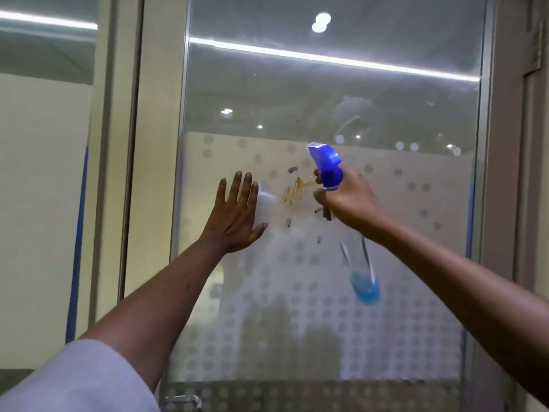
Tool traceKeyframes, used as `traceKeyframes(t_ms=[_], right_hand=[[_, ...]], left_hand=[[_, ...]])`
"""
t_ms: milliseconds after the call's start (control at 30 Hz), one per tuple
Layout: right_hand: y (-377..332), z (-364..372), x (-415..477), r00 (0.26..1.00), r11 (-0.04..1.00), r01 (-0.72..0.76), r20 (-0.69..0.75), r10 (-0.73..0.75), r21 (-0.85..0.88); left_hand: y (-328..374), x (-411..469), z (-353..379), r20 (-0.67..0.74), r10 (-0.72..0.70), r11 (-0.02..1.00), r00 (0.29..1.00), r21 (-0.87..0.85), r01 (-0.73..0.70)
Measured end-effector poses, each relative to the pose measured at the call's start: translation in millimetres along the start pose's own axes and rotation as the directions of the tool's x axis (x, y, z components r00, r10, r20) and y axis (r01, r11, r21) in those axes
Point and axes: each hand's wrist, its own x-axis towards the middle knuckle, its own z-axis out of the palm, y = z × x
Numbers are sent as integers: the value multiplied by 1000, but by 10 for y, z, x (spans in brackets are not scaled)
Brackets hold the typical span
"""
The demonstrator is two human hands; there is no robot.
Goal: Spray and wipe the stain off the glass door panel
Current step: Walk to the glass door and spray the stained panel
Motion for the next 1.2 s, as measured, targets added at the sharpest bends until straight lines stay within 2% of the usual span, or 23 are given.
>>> traceKeyframes(t_ms=[100,233,367,467,867,1067,1200], right_hand=[[73,-118,192,1000,996,-5,2,5,-84],[119,-164,319,998,995,-15,56,20,-96],[162,-146,370,996,976,-8,84,27,-216],[196,-128,435,995,973,-27,88,49,-230],[293,-118,600,986,931,-165,-40,161,-325],[421,-233,547,973,950,-190,-174,149,-248],[560,-357,424,962,951,-226,-201,185,-208]], left_hand=[[-58,-2,117,-50,15,1000,999,-5,-16],[-90,6,213,-113,28,1000,993,-1,-28],[-111,-5,293,-180,50,999,982,2,-50],[-108,-8,291,-187,51,999,981,-3,-53],[-95,-10,254,-180,50,998,982,-14,-53],[-96,-11,268,-181,53,999,982,1,-54],[-89,-10,273,-179,51,999,983,3,-51]])
